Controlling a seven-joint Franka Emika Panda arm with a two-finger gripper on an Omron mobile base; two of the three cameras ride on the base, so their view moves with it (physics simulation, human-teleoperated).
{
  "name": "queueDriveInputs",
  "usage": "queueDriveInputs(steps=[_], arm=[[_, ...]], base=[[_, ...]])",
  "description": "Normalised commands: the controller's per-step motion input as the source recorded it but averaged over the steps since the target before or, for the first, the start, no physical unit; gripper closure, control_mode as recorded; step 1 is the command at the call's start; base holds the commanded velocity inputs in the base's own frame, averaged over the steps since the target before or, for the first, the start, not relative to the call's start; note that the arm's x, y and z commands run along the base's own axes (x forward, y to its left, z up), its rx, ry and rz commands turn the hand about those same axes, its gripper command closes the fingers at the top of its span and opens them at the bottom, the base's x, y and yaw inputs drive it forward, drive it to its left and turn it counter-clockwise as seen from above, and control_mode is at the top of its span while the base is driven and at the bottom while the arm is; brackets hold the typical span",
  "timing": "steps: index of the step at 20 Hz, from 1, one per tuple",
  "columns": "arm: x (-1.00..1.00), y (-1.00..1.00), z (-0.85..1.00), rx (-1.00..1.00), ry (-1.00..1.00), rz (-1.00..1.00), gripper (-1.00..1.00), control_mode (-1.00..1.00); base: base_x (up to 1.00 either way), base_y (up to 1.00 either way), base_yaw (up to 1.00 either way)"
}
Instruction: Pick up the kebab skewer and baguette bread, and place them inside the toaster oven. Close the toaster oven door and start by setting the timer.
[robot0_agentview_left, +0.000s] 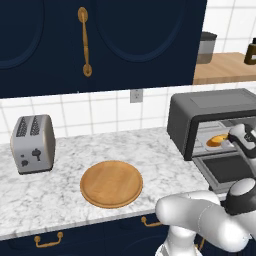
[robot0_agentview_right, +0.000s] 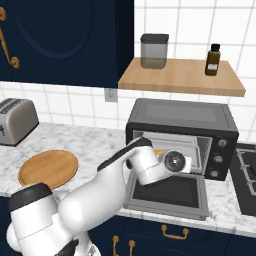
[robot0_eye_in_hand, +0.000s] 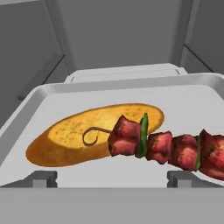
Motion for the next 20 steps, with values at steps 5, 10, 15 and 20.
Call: queueDriveInputs(steps=[5,10,15,20], arm=[[-0.32,-0.06,0.03,-0.06,-0.02,0.0,-1.0,-1.0],[-0.52,0.0,0.16,-0.08,-0.02,0.0,-1.0,-1.0],[-0.04,0.01,-0.16,-0.11,-0.06,0.0,-1.0,-1.0],[0.0,0.03,-0.04,-0.05,-0.1,0.0,-1.0,-1.0]], base=[[0.0,0.0,0.0],[0.0,0.0,0.0],[0.0,0.0,0.0],[0.0,0.0,0.0]])
